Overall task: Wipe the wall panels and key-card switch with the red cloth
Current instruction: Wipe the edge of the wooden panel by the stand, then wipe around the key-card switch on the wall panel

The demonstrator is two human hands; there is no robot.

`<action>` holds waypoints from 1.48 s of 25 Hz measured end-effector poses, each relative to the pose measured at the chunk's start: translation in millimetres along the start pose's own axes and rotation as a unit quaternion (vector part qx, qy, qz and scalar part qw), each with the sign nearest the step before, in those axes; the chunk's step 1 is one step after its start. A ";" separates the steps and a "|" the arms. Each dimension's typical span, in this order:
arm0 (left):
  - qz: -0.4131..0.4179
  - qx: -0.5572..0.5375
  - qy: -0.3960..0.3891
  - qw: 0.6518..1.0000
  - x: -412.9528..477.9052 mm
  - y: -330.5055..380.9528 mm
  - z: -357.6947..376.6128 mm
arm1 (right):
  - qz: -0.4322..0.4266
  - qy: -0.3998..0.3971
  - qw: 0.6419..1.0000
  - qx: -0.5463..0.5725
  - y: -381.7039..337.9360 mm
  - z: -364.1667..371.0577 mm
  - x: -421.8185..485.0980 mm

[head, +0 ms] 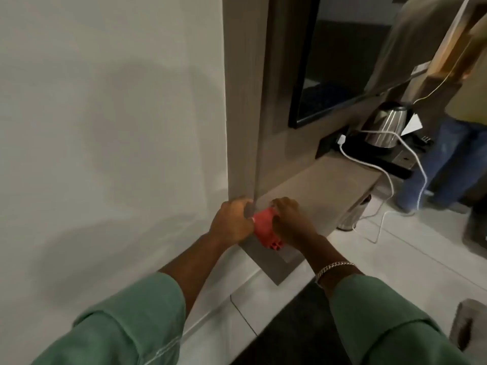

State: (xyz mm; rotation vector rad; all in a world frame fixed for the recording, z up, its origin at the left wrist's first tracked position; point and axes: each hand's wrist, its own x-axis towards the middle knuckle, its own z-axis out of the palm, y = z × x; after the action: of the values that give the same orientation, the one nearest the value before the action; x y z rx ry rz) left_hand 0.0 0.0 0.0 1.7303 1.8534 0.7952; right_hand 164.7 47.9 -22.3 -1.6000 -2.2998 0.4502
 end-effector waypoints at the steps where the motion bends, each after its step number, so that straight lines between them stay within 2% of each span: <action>1: -0.025 -0.021 -0.010 0.999 8.1 -7.9 17.3 | 0.009 -0.013 1.000 -0.014 11.0 13.3 6.4; 4: -0.116 -0.049 -0.045 0.991 22.3 -25.1 59.0 | 0.041 -0.011 0.999 0.019 32.9 45.5 14.3; 6: -0.172 -0.109 -0.012 0.979 27.5 -30.0 80.5 | 0.039 -0.004 0.998 0.044 42.6 64.5 15.7; 8: -0.255 -0.255 0.036 0.932 31.6 -30.2 90.8 | 0.036 0.021 0.998 0.053 47.8 73.1 15.7; 10: -0.326 -0.393 0.049 0.858 30.9 -28.2 95.9 | 0.037 0.031 0.997 0.066 49.4 77.5 11.7; 11: -0.346 -0.421 0.050 0.837 27.7 -29.4 97.4 | 0.029 0.027 0.996 0.076 48.3 78.4 6.7; 14: -0.361 -0.465 0.056 0.806 9.2 -32.6 92.4 | -0.001 0.012 0.995 0.104 40.4 77.1 -12.7; 16: -0.336 -0.484 0.048 0.807 -3.1 -31.6 76.9 | -0.024 0.023 0.995 0.091 26.2 72.1 -24.6; 21: -0.227 -0.443 -0.014 0.867 -43.4 -26.6 -12.2 | -0.169 0.088 0.982 0.017 -57.1 42.7 -58.6; 25: -0.159 -0.414 -0.018 0.896 -95.1 -20.5 -104.8 | -0.221 0.131 0.966 0.028 -145.7 19.5 -87.2; 28: -0.100 -0.407 -0.002 0.908 -144.9 -14.7 -180.5 | -0.275 0.188 0.938 0.099 -219.3 7.6 -107.4; 31: -0.042 -0.373 0.084 0.923 -203.7 -10.7 -265.8 | -0.330 0.227 0.901 0.167 -302.3 -4.9 -123.0; 34: 0.043 -0.276 0.250 0.927 -267.1 -9.1 -349.4 | -0.389 0.257 0.863 0.196 -385.0 -15.6 -141.0; 36: 0.116 -0.176 0.376 0.902 -310.4 -11.0 -400.0 | -0.422 0.270 0.839 0.213 -436.8 -20.3 -154.1; 37: 0.149 -0.117 0.439 0.879 -330.8 -13.4 -422.3 | -0.441 0.276 0.826 0.218 -459.6 -22.3 -160.4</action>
State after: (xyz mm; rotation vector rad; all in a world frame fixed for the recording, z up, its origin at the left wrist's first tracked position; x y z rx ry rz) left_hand -273.5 -367.8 279.1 1.6322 1.8636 2.1087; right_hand -161.2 -252.6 180.0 -0.2790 -1.9796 0.1987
